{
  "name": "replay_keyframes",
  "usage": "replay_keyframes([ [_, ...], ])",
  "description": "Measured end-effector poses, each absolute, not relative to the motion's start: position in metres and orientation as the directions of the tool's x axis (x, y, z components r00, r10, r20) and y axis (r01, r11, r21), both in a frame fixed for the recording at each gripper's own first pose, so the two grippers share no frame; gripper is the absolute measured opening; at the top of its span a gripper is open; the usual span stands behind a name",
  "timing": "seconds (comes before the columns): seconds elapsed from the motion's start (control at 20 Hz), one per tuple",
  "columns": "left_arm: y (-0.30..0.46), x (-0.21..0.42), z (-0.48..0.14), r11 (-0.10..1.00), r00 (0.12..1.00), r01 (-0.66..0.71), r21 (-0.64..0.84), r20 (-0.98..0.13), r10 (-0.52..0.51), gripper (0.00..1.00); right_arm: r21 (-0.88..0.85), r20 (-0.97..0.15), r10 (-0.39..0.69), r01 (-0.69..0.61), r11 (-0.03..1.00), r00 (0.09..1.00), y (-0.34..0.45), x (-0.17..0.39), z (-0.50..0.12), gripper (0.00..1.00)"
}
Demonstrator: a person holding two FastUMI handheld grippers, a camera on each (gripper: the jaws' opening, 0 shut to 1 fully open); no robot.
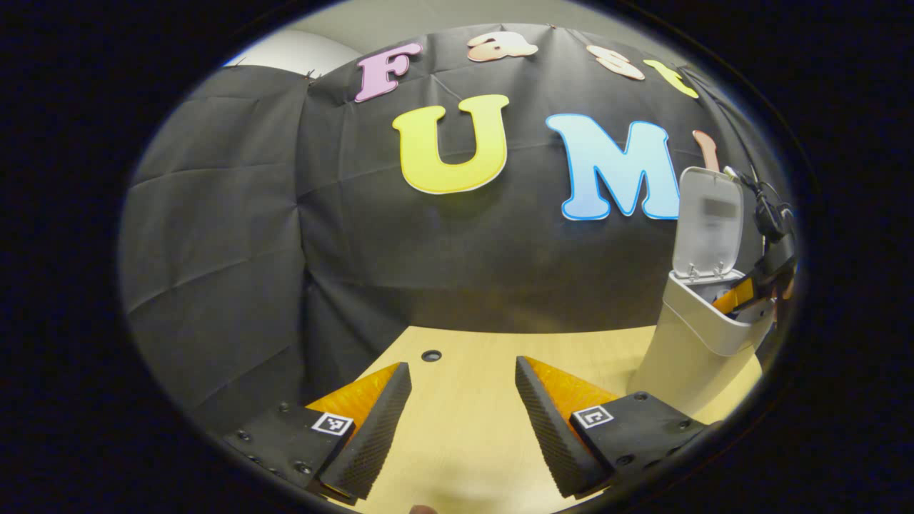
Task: Press the lid of the desktop garbage bin to open it, pick up the crumpled paper on the desktop and throw it into the bin, then pick up the pop can on the desktop and drop it into the bin, and finally close the garbage bin lid.
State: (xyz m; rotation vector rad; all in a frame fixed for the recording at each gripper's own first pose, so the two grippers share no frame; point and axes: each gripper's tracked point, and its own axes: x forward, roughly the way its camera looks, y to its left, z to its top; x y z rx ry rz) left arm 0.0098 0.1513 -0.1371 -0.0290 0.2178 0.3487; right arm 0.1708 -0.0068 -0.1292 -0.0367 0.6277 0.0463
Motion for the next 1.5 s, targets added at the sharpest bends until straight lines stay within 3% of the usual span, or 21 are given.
replay_keyframes([
  [0.2,0.160,0.005,-0.139,0.930,0.906,-0.367,0.014,-0.222,0.361,0.96,-0.012,-0.627,0.005,-0.017,1.000,0.779,-0.011,0.175,-0.138,0.85],
  [0.25,0.162,0.004,-0.141,0.928,0.904,-0.371,0.014,-0.225,0.365,0.96,-0.026,-0.632,-0.016,-0.001,1.000,0.775,-0.016,0.175,-0.138,0.81],
  [0.3,0.163,0.003,-0.142,0.927,0.902,-0.374,0.015,-0.229,0.367,1.00,-0.032,-0.632,-0.028,0.010,0.999,0.775,-0.017,0.175,-0.138,0.84],
  [0.65,0.159,0.007,-0.142,0.931,0.905,-0.364,0.010,-0.231,0.357,0.96,-0.040,-0.622,-0.066,0.052,0.998,0.780,-0.030,0.178,-0.137,0.85],
  [1.5,0.161,0.008,-0.145,0.930,0.902,-0.368,0.013,-0.238,0.361,0.96,0.007,-0.603,-0.066,0.088,0.996,0.795,-0.033,0.177,-0.135,0.86],
])
